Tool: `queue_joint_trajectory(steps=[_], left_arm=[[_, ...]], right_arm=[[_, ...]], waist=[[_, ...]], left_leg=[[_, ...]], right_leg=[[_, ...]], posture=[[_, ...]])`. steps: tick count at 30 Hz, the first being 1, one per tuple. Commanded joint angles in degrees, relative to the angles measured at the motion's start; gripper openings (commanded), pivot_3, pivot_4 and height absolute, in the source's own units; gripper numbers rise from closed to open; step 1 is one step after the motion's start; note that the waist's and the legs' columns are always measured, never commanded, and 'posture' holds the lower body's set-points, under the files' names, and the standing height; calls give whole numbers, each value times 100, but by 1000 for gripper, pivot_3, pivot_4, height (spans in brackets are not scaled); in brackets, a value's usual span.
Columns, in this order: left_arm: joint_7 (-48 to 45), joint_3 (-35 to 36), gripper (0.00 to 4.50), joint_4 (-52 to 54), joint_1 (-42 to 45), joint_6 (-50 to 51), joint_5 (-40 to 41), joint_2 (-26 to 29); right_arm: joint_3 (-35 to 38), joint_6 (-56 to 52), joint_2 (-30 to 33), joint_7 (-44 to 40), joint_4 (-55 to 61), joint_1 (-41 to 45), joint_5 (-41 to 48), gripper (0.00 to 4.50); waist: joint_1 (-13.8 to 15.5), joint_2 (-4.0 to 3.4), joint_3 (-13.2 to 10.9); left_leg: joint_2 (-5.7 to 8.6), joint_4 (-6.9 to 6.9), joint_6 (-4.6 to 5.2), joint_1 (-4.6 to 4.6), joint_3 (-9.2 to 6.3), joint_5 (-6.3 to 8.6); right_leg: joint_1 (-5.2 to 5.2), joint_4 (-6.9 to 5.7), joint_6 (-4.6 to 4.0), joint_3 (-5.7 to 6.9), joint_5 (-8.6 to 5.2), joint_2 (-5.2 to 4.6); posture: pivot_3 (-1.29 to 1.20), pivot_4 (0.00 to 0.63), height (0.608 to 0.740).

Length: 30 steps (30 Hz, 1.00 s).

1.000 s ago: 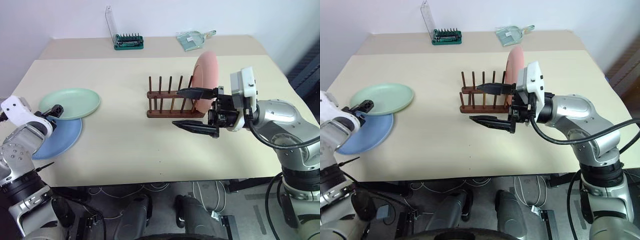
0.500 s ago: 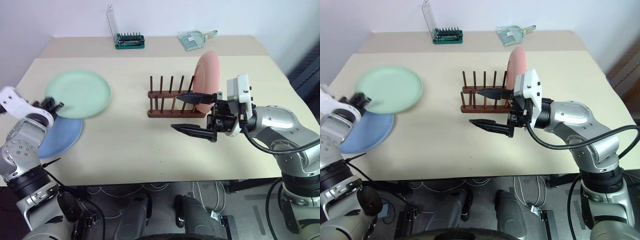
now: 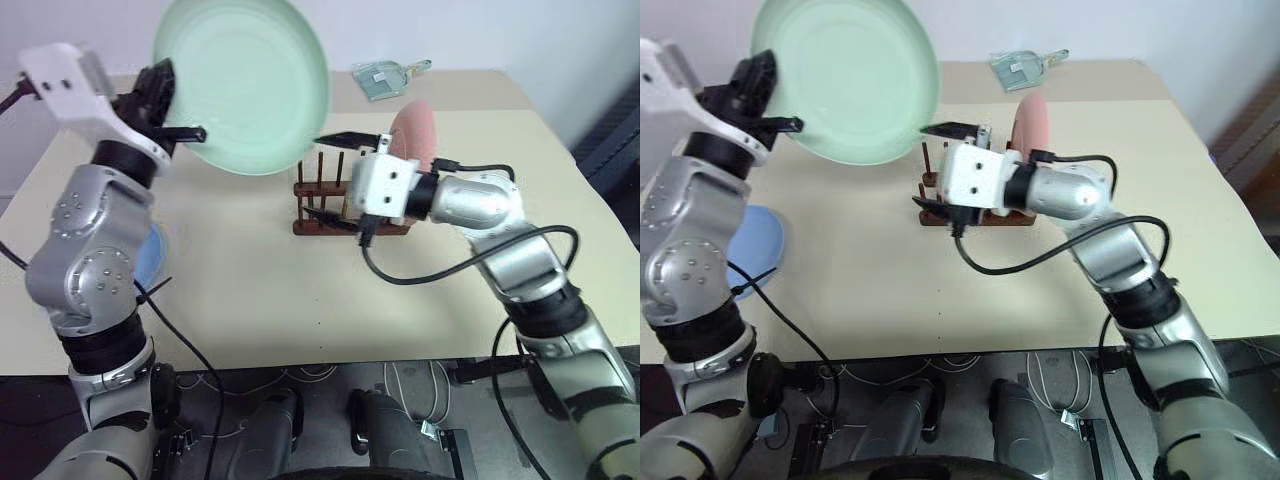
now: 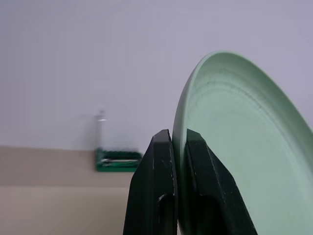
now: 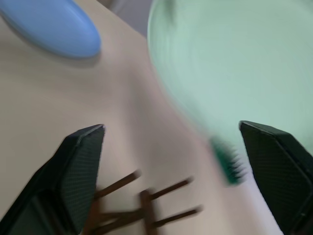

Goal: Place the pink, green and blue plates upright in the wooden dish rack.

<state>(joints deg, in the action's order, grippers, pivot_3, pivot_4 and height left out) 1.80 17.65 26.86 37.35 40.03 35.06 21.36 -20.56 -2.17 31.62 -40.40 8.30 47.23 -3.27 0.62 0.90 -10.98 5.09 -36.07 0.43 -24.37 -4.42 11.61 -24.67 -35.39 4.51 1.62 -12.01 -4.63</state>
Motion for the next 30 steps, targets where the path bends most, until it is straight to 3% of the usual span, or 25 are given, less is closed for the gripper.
queue_joint_trajectory(steps=[1, 6, 11, 15, 18, 24, 25, 27, 30], left_arm=[[198, -305, 0, 399, 144, 22, -138, -149], [328, -440, 0, 545, 126, 130, -70, -395], [384, -389, 0, 576, 114, 174, -26, -478], [410, -237, 0, 508, 143, 158, 87, -531], [571, 175, 1112, 386, 244, 52, 467, -795], [972, 980, 4236, 197, 617, -477, 1029, -1061], [1073, 1129, 4444, 129, 677, -603, 1061, -1049], [1054, 1465, 4444, -100, 671, -832, 931, -706], [511, 1429, 4444, -395, 173, -969, 314, 184]], right_arm=[[-53, 680, -225, 441, -376, 293, -698, 4480], [-172, 1200, -427, 582, -683, 297, -1216, 4480], [-167, 1444, -558, 563, -694, 208, -1392, 2229], [-128, 1555, -621, 546, -709, 192, -1448, 126], [-100, 1610, -628, 533, -701, 154, -1478, 0], [2, 1551, -763, 493, -626, 81, -1226, 0], [58, 1468, -828, 468, -584, 65, -1083, 0], [308, 1041, -1081, 318, -275, 10, -344, 0], [738, 157, -1436, 51, 306, -22, 984, 0]], waist=[[4, 0, 0], [7, 1, 0], [-7, 0, 0], [-3, 0, -1], [3, 1, 0], [-4, 1, 0], [-9, 1, -1], [-27, 1, -1], [-79, 0, -1]], left_leg=[[0, 0, -4, 0, 0, -3], [2, 0, -20, 0, 0, -14], [1, 0, -17, 3, -2, -13], [1, 0, -11, 5, -2, -10], [2, -2, -13, 5, -4, -12], [2, -4, -22, 5, -5, -17], [2, -3, -22, 7, -5, -17], [1, -1, -22, 10, -4, -17], [-1, 5, -21, 13, -5, -17]], right_leg=[[0, 0, 0, 0, 0, 1], [0, -2, 1, -1, 1, 8], [-1, -8, 1, -1, 1, 12], [0, -13, 1, -1, 1, 13], [1, -13, 1, 0, 1, 13], [1, -14, 1, 0, 1, 14], [2, -14, 1, 0, 1, 14], [2, -18, 1, 0, 1, 15], [-4, -33, 1, -3, 1, 19]], posture=[[0, 150, 735], [0, 150, 735], [0, 150, 735], [0, 150, 735], [0, 150, 735], [0, 150, 735], [0, 150, 735], [0, 150, 735], [0, 150, 735]])
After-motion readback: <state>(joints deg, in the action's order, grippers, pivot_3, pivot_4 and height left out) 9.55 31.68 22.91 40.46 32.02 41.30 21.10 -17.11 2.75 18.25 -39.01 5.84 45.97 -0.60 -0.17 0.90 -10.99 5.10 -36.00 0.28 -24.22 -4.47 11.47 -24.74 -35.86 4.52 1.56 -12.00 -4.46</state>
